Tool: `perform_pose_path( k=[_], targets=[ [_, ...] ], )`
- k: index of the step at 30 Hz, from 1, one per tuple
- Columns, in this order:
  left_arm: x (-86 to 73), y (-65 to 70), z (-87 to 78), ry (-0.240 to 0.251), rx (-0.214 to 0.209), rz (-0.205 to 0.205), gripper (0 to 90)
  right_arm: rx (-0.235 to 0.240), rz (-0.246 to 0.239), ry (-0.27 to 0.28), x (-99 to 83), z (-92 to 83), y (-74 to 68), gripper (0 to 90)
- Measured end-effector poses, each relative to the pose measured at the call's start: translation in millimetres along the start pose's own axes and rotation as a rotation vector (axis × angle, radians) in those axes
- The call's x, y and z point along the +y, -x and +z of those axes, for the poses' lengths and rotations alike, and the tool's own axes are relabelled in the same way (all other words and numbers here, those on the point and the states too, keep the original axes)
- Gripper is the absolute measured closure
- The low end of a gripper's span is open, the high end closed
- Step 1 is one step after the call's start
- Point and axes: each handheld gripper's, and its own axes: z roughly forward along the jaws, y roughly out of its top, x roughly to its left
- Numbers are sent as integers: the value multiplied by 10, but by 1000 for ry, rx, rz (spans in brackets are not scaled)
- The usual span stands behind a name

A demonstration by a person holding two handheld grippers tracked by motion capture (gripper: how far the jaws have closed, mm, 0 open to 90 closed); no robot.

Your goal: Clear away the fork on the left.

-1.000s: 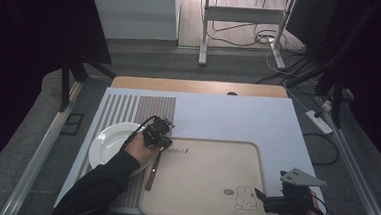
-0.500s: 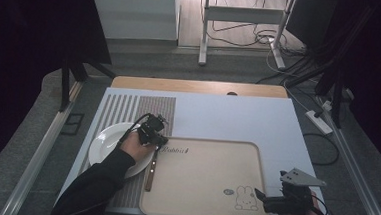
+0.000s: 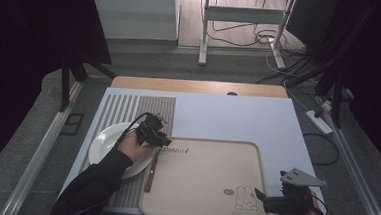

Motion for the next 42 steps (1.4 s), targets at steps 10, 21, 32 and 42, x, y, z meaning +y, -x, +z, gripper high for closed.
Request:
perform_pose_path(
  k=[10,21,32,42],
  targets=[
    [-55,27,-138,65,22,35,419,-1,0,1,0,-1,0,0],
    [-121,19,-194,78,5,12,218,-2,-3,1,-1,-3,-2,0],
    [-227,-6,-286,119,-31,10,35,-3,-2,3,-1,-5,-3,0],
    [-386,-33,-349,176,-28,0,0,-4,2,4,0,-5,-2,0]
  ],
)
